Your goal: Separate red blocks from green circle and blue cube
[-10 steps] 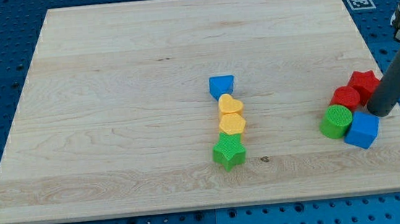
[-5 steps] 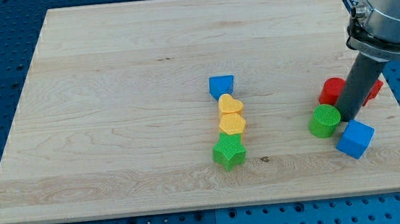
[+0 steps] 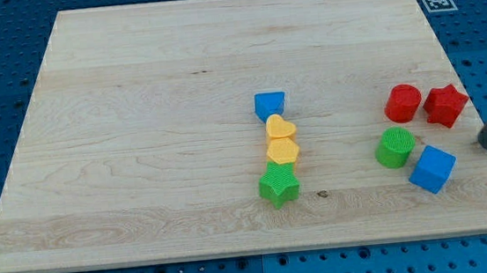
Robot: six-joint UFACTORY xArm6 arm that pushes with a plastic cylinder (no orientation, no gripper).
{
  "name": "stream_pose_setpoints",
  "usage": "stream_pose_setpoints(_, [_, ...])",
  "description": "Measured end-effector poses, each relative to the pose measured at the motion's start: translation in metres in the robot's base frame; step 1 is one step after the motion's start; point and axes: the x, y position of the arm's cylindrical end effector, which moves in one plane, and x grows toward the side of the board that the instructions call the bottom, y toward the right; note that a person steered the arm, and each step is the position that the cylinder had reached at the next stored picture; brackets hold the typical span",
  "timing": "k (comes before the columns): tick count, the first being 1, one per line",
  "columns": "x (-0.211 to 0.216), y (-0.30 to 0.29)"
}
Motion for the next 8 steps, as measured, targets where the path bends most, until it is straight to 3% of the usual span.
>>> stream_pose_setpoints(1, [-0.021, 0.011])
stream_pose_setpoints(3, [-0.037, -0.021])
stream_pose_setpoints(5, [-0.045, -0.085])
stream_pose_setpoints(7, [-0.057, -0.056])
stream_pose_setpoints(8, [-0.074, -0.082])
